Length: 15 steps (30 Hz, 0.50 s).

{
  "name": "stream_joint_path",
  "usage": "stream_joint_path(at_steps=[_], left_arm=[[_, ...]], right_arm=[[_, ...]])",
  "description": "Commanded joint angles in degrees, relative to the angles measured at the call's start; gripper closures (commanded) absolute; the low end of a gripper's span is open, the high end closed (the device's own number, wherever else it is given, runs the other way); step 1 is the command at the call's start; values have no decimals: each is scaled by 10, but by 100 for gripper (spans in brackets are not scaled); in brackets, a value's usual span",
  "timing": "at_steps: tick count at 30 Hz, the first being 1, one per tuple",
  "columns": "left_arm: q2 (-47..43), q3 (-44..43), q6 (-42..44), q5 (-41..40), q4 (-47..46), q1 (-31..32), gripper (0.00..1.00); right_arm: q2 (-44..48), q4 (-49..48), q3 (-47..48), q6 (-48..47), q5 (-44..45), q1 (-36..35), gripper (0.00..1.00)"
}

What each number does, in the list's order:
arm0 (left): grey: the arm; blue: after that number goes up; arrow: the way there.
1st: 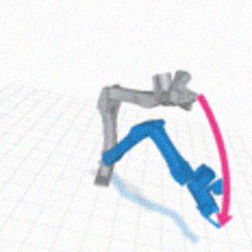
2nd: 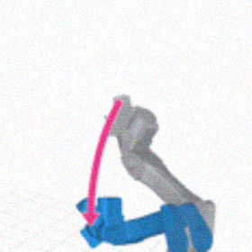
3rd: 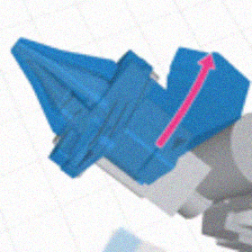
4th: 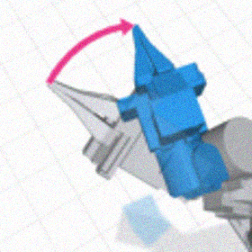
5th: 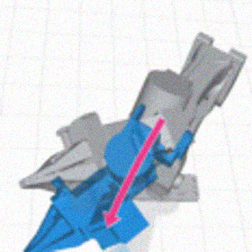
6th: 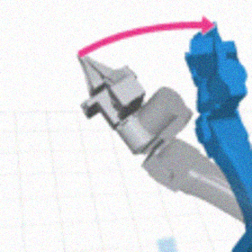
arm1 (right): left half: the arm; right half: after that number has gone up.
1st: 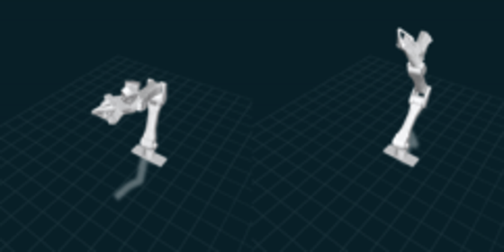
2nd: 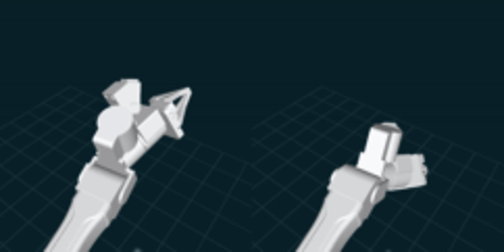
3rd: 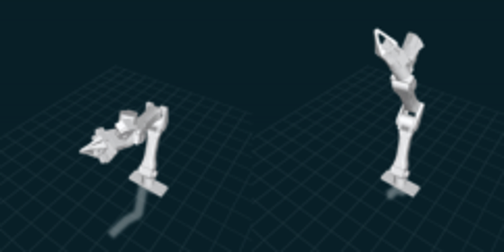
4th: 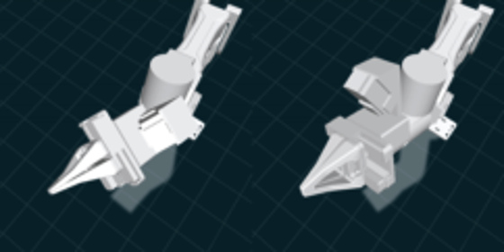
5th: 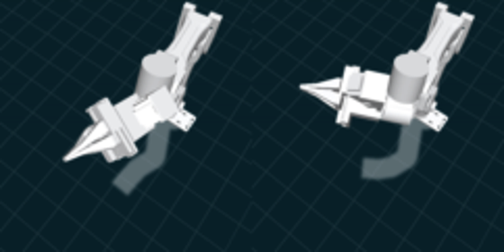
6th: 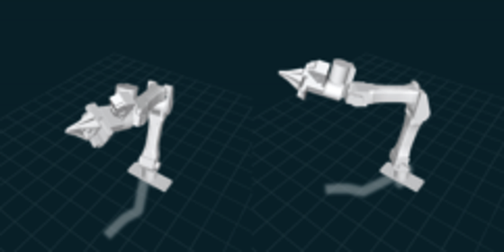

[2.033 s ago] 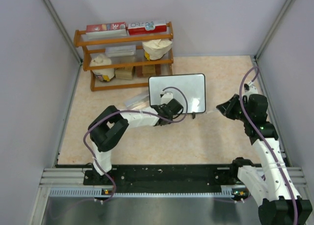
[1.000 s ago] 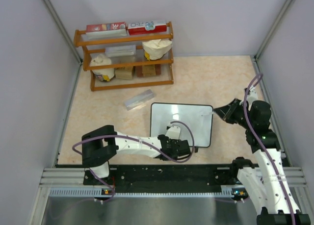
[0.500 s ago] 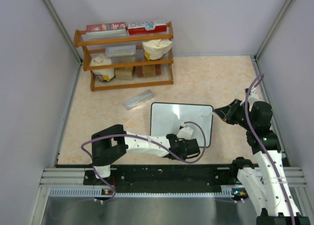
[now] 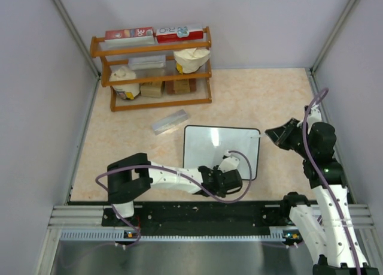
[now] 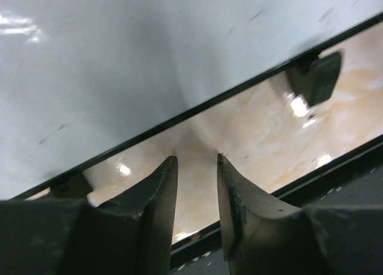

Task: Write a sentence on the whiteboard
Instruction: Move the whiteboard stand to the center of the board.

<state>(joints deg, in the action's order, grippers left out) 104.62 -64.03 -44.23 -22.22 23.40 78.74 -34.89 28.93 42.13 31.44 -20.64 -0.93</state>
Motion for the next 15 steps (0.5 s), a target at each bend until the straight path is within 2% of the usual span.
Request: stream_joint_path(at_steps=[1,2,5,15], left_arm=[[-69,56,33,14,-64,-5,68],[-73,56,38,14,-70,-5,81],[-57,40,63,13,-77,-5,100],[-4,-5,100,-5,-91,-6,100]], right_arm=[[1,-11,44,-9,8,6,100],[-1,-11,46,-9,5,6,100],[-5,-11,58,-9,4,6,100],[24,-26,81,0,52,6,100]])
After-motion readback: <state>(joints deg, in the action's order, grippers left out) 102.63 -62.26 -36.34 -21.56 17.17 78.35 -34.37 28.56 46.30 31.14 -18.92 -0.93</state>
